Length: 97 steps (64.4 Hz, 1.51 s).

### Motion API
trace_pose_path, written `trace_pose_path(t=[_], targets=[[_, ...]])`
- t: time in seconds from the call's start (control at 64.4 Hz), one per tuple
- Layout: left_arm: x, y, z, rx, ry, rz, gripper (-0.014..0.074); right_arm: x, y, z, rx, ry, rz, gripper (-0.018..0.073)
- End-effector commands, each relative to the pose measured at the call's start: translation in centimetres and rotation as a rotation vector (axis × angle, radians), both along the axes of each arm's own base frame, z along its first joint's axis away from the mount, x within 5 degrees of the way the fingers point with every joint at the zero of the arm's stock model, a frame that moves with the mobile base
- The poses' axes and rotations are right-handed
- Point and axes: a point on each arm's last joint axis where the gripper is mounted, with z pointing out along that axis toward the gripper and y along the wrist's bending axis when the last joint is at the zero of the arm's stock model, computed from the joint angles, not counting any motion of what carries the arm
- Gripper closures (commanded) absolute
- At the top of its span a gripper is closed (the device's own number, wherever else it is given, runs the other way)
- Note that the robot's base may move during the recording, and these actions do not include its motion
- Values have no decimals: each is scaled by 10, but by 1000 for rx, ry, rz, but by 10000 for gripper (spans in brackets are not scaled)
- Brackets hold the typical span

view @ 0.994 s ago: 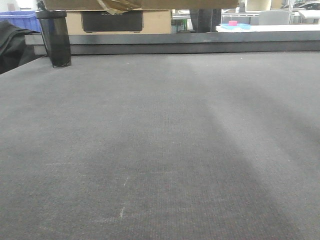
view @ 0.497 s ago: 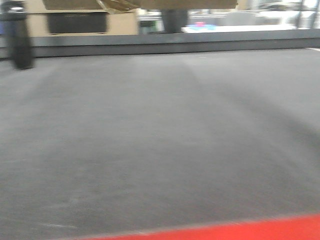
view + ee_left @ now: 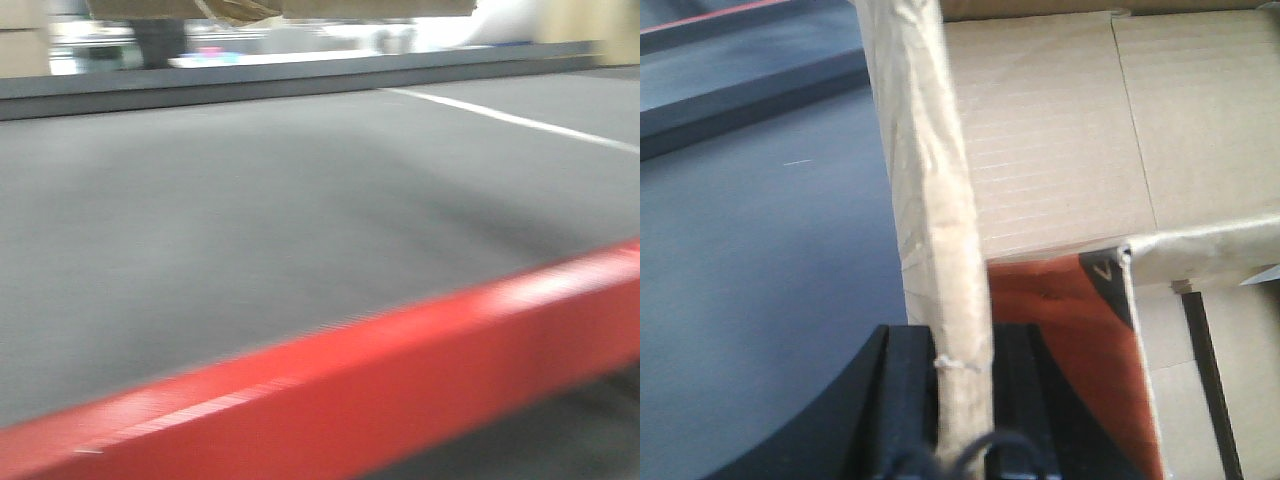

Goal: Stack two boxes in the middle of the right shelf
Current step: 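Hold the boxes in both grippers while driving away from the table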

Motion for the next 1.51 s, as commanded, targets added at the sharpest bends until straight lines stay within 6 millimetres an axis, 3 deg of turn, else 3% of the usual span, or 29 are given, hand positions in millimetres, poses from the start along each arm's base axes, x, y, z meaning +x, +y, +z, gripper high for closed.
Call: trace_pose_path(t=[0.0,1.491], targets=[[-5,2,10,-8,-49,1,707,-7,-4,20,48,-112,-14,712],[-5,2,10,-8,-49,1,707,-7,-4,20,48,-112,-14,712]])
